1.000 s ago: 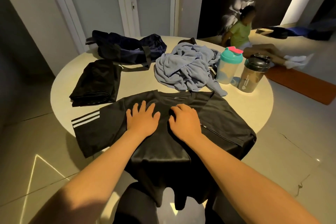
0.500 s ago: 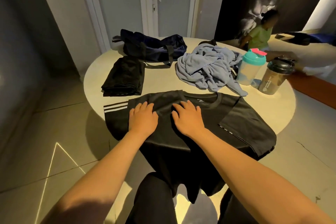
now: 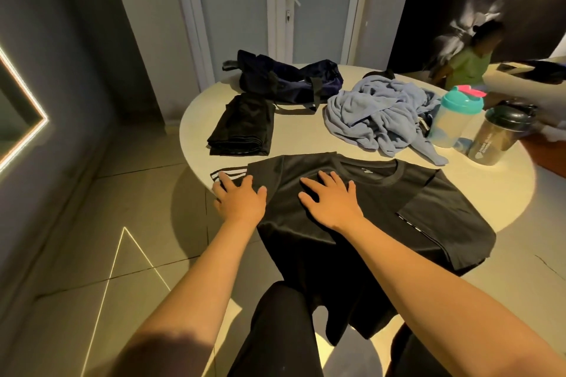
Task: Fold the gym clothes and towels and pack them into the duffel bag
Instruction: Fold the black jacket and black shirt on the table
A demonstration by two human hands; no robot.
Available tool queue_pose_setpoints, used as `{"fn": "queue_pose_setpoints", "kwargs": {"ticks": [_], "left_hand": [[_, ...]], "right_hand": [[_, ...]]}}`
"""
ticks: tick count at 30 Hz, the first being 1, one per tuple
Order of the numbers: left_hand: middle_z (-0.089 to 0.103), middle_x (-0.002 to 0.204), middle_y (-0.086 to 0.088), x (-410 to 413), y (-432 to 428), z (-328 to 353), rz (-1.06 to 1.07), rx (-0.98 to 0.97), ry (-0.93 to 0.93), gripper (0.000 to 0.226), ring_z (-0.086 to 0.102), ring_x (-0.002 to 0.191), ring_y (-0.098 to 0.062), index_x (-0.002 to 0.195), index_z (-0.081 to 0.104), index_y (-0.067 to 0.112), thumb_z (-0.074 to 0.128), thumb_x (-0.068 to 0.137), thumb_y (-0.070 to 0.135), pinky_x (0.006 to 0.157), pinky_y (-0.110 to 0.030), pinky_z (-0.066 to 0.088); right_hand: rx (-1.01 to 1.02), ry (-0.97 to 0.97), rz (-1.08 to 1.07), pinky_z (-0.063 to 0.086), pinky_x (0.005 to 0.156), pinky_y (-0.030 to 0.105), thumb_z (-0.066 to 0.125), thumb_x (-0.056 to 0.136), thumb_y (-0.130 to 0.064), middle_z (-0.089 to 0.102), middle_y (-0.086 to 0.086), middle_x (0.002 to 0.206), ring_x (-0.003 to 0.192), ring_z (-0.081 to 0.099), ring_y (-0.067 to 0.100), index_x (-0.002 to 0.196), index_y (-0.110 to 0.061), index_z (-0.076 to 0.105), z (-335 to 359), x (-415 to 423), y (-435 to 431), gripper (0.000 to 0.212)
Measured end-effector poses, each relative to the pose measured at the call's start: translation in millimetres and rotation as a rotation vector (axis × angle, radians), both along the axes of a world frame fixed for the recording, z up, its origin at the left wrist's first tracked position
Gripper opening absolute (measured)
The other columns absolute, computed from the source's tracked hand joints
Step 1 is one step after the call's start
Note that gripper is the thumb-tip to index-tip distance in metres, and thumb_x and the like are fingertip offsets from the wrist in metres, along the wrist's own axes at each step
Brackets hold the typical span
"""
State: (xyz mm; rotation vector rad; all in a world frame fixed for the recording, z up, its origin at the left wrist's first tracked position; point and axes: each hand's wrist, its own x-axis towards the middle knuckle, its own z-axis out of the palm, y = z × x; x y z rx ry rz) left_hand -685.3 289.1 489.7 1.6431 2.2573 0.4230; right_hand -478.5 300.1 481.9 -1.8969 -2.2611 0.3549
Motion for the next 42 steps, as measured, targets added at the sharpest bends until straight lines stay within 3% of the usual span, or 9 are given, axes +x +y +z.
{"fn": "queue_pose_setpoints", "kwargs": {"ticks": [4,11,16,20,22,25,29,36,42], "left_hand": [[0.030,0.156,-0.015,18,-2,13,-0.072,0.092,0.143,0.033,0.024,0.138,-0.035,0.134,0.054,0.014,0.046,0.104,0.025,0.112,-0.043,0.030],[0.056,0.140,-0.015,54,4,18,-0.413,0.562,-0.163,0.046,0.041,0.135,-0.029,0.128,0.065,0.004,0.048,0.090,-0.016,0.112,-0.030,0.031],[0.041,0.154,-0.007,59,-11,10,-0.613,0.518,-0.154,0.034,0.035,0.143,-0.025,0.118,0.070,0.012,0.054,0.094,-0.007,0.117,-0.035,0.034],[0.020,0.161,-0.003,50,-23,9,-0.206,0.469,-0.007,0.063,0.020,0.146,-0.028,0.148,0.039,0.030,0.064,0.092,0.015,0.115,-0.044,0.030],[0.029,0.157,-0.006,46,-20,11,-0.094,0.288,0.039,0.074,0.028,0.139,-0.032,0.155,0.023,0.031,0.063,0.093,0.022,0.111,-0.047,0.034],[0.056,0.138,-0.003,47,-12,9,-0.156,0.180,0.011,0.053,0.048,0.124,-0.028,0.149,0.040,0.027,0.056,0.098,0.029,0.099,-0.044,0.044],[0.057,0.135,-0.001,58,-12,7,-0.287,0.181,0.135,0.054,0.045,0.128,-0.026,0.139,0.056,0.028,0.058,0.094,0.057,0.101,-0.040,0.040],[0.065,0.123,-0.007,69,-4,2,-0.272,0.209,-0.004,0.031,0.056,0.114,-0.028,0.128,0.068,0.027,0.047,0.104,0.026,0.090,-0.039,0.049],[0.070,0.119,-0.004,83,-13,19,-0.425,0.439,-0.150,0.032,0.061,0.108,-0.023,0.130,0.067,0.024,0.049,0.104,0.028,0.093,-0.033,0.048]], "right_hand": [[0.016,0.042,-0.006,-0.002,0.121,0.060,0.028,0.099,-0.064,0.017,-0.001,0.166,0.154,0.003,0.021,0.151,-0.045,0.033,-1,1,0,0.056],[-0.008,0.179,-0.014,-0.003,0.122,0.057,0.035,0.105,-0.045,0.022,-0.003,0.165,0.154,0.005,0.014,0.153,-0.032,0.037,-4,11,8,0.050],[0.047,0.294,-0.049,0.002,0.123,0.052,0.038,0.105,-0.035,0.034,0.000,0.160,0.153,0.014,0.017,0.151,-0.026,0.041,-6,11,8,0.046],[0.108,0.391,-0.078,0.007,0.122,0.049,0.038,0.106,-0.033,0.043,0.002,0.155,0.150,0.025,0.019,0.151,-0.023,0.041,-5,13,5,0.046],[0.110,0.353,-0.039,0.007,0.122,0.052,0.039,0.105,-0.036,0.047,0.000,0.151,0.149,0.027,0.018,0.147,-0.024,0.046,-6,12,4,0.045],[0.147,0.330,-0.016,0.015,0.120,0.054,0.044,0.102,-0.039,0.054,-0.002,0.142,0.140,0.039,0.020,0.139,-0.025,0.057,-8,12,5,0.041],[0.183,0.487,-0.070,0.031,0.114,0.040,0.053,0.100,-0.035,0.052,0.004,0.130,0.128,0.042,0.023,0.132,-0.021,0.063,-8,17,6,0.036],[0.154,0.502,-0.079,0.036,0.102,0.031,0.047,0.104,-0.028,0.055,0.011,0.121,0.122,0.044,0.028,0.136,-0.018,0.060,-7,19,7,0.035],[0.171,0.729,-0.159,0.040,0.102,0.037,0.038,0.106,-0.031,0.057,0.011,0.123,0.120,0.049,0.027,0.132,-0.018,0.060,-1,24,9,0.037]]}}
